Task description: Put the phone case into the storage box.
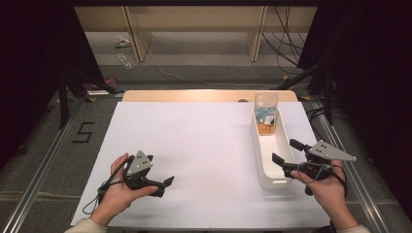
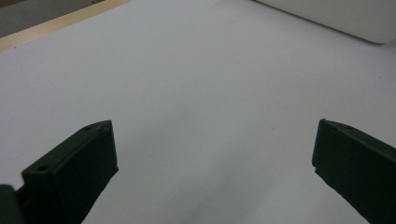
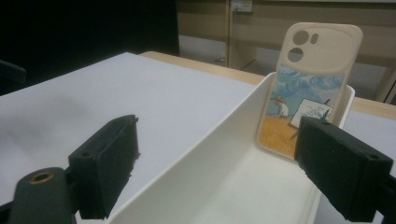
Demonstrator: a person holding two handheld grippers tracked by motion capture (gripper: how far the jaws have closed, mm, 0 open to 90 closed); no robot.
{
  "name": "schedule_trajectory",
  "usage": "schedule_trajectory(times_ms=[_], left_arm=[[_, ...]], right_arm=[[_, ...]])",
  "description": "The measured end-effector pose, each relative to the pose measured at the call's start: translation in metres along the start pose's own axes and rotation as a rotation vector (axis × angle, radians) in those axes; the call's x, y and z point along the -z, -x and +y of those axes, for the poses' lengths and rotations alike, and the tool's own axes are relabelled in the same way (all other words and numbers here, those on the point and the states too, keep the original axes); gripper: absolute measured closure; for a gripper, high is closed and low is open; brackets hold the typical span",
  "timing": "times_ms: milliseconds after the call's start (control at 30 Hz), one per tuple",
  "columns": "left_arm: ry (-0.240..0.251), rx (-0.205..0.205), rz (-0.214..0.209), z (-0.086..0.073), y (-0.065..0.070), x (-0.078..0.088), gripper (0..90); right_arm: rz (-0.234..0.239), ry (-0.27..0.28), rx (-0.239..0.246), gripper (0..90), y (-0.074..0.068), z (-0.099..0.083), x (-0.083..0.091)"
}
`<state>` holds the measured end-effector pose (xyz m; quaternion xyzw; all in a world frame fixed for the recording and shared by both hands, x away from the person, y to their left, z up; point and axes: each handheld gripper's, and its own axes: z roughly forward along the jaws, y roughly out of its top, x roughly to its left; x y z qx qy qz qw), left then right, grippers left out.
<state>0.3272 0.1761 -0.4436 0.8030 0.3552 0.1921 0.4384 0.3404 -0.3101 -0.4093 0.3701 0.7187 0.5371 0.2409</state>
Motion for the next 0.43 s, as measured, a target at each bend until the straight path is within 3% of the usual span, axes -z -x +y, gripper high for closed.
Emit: schedule_trajectory(times_ms=[433], left_arm=[[0.001, -0.002, 0.001, 0.0003, 0.0002, -0.0002, 0.0]], right_arm=[[-0.006, 0.002, -0.013, 14.6, 0.0025, -0.0009, 0.0004]])
